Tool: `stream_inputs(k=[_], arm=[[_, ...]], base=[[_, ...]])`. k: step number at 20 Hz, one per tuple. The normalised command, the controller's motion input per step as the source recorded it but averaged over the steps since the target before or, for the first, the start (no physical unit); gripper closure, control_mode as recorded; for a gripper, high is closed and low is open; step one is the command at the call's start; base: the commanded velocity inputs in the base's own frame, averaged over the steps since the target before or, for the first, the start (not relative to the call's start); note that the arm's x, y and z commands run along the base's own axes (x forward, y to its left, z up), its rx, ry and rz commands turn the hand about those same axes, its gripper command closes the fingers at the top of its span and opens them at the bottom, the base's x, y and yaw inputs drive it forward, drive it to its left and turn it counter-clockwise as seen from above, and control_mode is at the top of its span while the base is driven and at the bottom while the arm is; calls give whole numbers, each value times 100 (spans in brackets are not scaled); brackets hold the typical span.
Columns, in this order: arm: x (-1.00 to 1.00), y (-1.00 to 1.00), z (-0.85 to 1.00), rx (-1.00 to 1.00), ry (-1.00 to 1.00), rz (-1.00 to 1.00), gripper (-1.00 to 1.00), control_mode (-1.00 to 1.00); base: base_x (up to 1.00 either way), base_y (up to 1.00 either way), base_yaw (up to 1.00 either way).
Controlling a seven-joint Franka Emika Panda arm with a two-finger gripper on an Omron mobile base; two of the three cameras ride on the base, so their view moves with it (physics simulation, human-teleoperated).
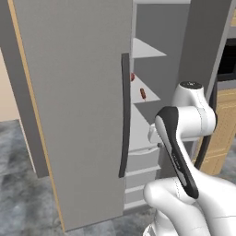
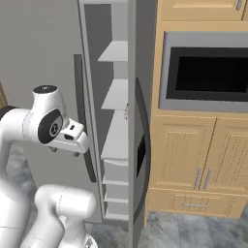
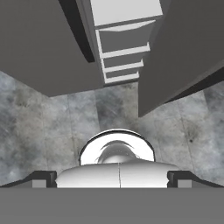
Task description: Store the hot dog in the freezer for long-term storage. Close the freezer door after placing the cooked food.
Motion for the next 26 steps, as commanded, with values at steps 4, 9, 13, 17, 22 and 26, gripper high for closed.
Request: stream_inputs(k=[4,9,13,17,22,26], arm=[[0,0,0,0,0,0,-100,100],[0,0,0,0,0,0,-100,100],[0,0,0,0,0,0,-100,100],[0,0,0,0,0,0,-100,100],[0,0,0,0,0,0,-100,100],[0,0,0,0,0,0,-100,100]], base=[[-12,-7,0],[-15,-9,0],[-26,-14,0],[-11,-33,2],[-22,-32,3],[-24,-31,0]])
